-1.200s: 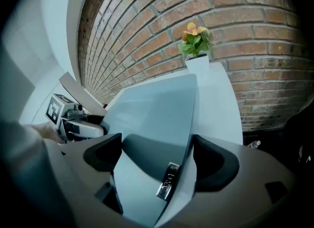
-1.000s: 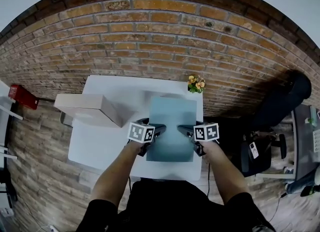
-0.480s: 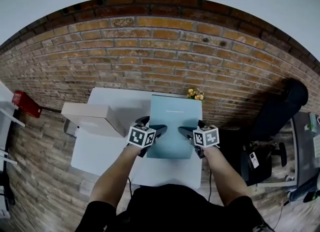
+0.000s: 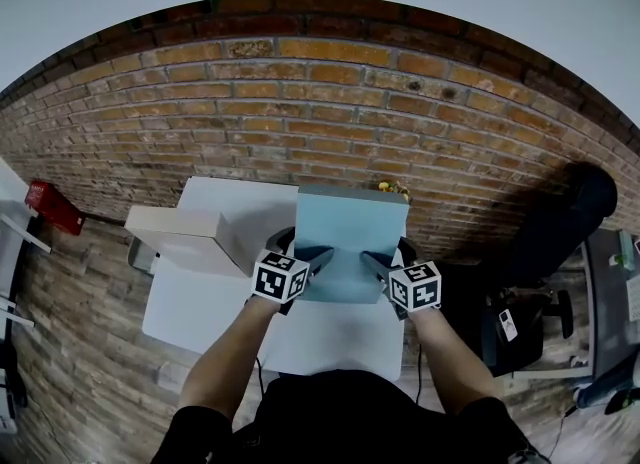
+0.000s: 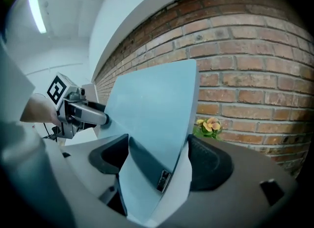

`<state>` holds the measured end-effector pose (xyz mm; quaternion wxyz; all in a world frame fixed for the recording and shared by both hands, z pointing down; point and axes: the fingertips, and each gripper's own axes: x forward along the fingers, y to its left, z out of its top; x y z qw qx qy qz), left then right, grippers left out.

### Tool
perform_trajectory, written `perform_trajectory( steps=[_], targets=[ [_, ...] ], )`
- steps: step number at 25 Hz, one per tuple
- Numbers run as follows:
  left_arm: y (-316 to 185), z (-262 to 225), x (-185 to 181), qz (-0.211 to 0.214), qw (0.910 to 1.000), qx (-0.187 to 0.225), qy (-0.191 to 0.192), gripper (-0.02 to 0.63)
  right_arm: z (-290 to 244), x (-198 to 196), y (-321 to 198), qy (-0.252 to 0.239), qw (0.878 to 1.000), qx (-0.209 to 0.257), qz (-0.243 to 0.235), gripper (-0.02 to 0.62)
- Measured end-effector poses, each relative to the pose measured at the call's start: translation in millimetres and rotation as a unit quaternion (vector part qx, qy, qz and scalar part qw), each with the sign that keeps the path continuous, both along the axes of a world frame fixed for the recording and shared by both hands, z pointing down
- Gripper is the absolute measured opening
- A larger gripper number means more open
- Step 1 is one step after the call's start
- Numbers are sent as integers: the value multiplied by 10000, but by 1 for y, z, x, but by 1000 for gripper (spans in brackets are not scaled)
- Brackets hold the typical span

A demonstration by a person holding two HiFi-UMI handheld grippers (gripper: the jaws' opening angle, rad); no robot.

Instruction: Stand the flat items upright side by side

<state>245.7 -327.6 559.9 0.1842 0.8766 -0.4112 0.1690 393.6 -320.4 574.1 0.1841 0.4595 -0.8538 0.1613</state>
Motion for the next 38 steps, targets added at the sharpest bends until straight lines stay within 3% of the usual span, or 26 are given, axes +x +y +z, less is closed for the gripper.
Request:
perform_trajectory(
  steps=[10,19,23,27,32,38],
  targets=[
    [11,-4,-1,52,9995,275,-125,435,-23,5,10,-115,9981,552,-242,349],
    [27,-5,-9,-61,9990,410,-176,407,-26,12,48,-267,9922,454,-1131,323],
    [37,-6,-10,-124,9986,482,-186,407,-26,12,54,-168,9899,441,-1334,322],
    [46,-6,-11,-76,9985,499,-203,407,-28,14,61,-410,9881,320,-1448,311],
    [53,-5,-11,-73,9990,434,-111,407,-35,14,61,-681,9865,261,-1469,326],
    [58,-8,-11,-24,9985,522,-187,407,-38,9,56,-672,9857,261,-1521,390]
  ],
)
